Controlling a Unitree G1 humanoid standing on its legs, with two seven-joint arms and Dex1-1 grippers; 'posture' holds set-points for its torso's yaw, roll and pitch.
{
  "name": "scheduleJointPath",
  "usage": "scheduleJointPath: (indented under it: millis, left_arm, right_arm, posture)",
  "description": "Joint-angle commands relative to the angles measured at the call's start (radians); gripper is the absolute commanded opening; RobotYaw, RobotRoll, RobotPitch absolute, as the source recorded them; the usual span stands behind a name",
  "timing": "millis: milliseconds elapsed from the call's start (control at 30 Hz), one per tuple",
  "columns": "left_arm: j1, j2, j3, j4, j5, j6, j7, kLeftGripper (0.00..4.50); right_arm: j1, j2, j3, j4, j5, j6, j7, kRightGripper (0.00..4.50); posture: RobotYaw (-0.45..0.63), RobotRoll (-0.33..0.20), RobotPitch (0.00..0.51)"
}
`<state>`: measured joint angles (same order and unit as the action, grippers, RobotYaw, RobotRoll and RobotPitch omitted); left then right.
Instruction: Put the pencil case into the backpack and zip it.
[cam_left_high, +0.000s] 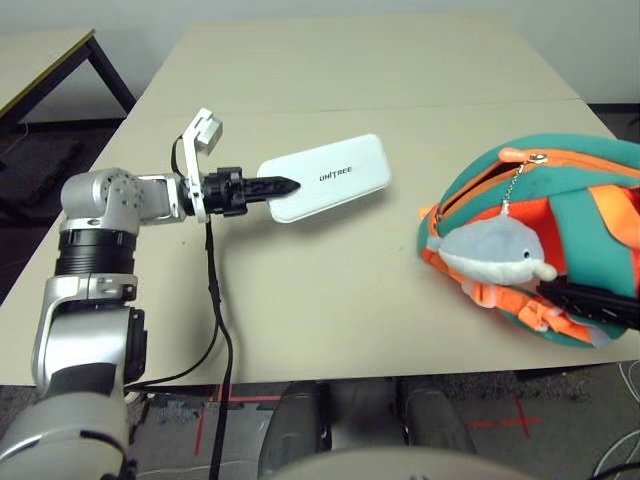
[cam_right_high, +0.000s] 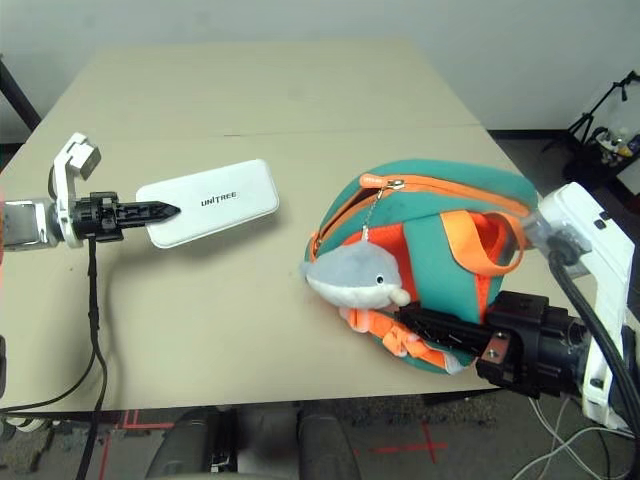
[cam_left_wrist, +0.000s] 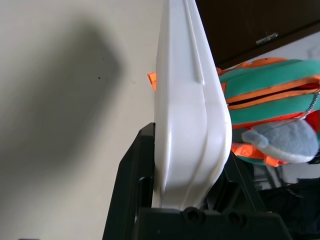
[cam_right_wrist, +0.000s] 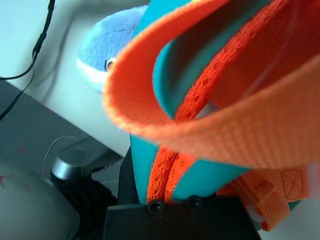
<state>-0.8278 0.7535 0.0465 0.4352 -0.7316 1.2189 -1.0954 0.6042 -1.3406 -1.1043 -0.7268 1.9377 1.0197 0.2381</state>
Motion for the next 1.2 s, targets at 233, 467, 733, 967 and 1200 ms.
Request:
scheduleJointPath:
  millis: [233,467,733,967,1200]
  left_arm:
    - [-0.251,0.248,-0.182,-0.124,0.116,-0.147,-0.342,1.38]
    - [-0.425,0.218,-0.312,-0.115,0.197,-0.206,-0.503,1.38]
    - [-0.508,0.087,-0.451,0.043,0.250,-0.377,-0.519,1.38]
    - [-0.565,0.015,-0.561,0.161,0.272,-0.535,-0.519,1.38]
    - [-0.580,0.005,-0.633,0.158,0.223,-0.601,-0.519,1.38]
  right_arm:
    - [-0.209,0.017,0.227,-0.005,-0.085,-0.081,-0.036,0.14]
    - [-0.299,0.040,0.296,0.002,-0.117,-0.072,-0.030,0.14]
    - [-0.337,0.046,0.317,-0.008,-0.107,-0.071,-0.057,0.14]
    - [-0.343,0.050,0.313,-0.030,-0.068,-0.080,-0.111,0.14]
    - [-0.349,0.054,0.315,-0.038,-0.055,-0.086,-0.141,0.14]
  posture:
    - [-0.16,0.000,0.085]
    - [-0.16,0.000,0.083]
    - [-0.21,0.000,0.084]
    - [-0.25,0.000,0.087]
    - [-0.26,0.000,0.093]
